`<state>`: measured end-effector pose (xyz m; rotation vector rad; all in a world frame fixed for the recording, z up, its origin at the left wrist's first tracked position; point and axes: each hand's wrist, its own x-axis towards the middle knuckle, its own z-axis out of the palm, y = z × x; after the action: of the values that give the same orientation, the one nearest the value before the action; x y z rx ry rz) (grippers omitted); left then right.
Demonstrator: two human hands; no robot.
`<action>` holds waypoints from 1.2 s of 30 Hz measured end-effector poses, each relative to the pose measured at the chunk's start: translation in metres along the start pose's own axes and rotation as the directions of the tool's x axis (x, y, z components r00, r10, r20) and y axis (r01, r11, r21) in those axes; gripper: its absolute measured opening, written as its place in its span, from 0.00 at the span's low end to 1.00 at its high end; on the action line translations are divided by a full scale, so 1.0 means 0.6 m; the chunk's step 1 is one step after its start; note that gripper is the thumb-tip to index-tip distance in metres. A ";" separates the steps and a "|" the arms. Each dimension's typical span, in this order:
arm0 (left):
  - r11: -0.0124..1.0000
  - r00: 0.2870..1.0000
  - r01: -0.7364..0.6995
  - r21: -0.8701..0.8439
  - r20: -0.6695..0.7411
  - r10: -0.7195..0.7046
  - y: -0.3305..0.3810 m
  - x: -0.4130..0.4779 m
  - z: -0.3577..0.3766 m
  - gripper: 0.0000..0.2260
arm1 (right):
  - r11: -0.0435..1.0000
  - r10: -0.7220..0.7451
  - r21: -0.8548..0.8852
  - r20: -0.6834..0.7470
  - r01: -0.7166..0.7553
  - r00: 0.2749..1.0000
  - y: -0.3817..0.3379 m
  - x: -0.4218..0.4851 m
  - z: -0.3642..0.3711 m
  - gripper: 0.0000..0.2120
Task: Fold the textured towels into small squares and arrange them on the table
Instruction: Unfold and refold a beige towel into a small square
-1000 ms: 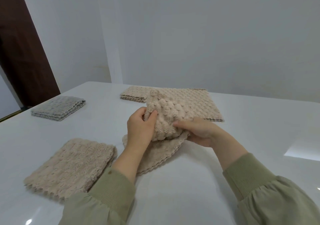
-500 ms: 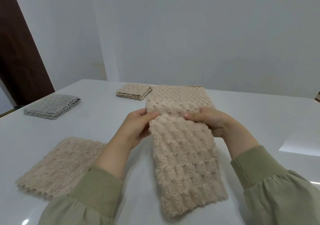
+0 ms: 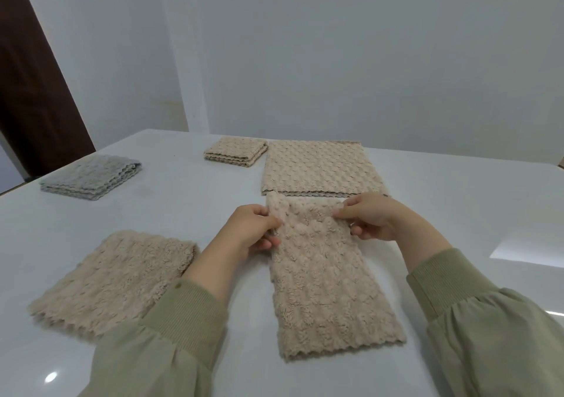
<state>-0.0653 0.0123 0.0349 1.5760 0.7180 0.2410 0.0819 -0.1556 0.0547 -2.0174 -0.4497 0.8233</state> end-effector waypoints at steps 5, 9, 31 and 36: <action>0.993 1.000 0.029 -0.113 0.015 -0.027 0.003 0.003 -0.001 0.04 | 0.987 0.027 0.151 0.123 -0.046 0.992 -0.011 -0.011 -0.006 0.02; 0.995 0.998 -0.035 -0.094 -0.062 0.029 0.001 0.007 0.001 0.04 | 0.964 -0.016 0.263 0.168 -0.029 0.986 -0.009 -0.011 -0.001 0.03; 0.967 0.966 -0.254 -0.031 -0.066 0.252 -0.017 0.012 -0.006 0.16 | 0.834 -0.282 0.394 -0.294 0.385 0.913 0.051 0.014 0.057 0.23; 0.874 0.916 -0.338 0.348 -0.089 0.390 -0.025 -0.007 -0.012 0.10 | 0.893 -0.404 -0.031 -0.492 0.448 0.771 0.059 -0.005 0.068 0.14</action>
<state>-0.0770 0.0156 0.0227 2.0281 0.5937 0.5551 0.0511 -0.1520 0.0102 -1.8459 -0.5366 0.0358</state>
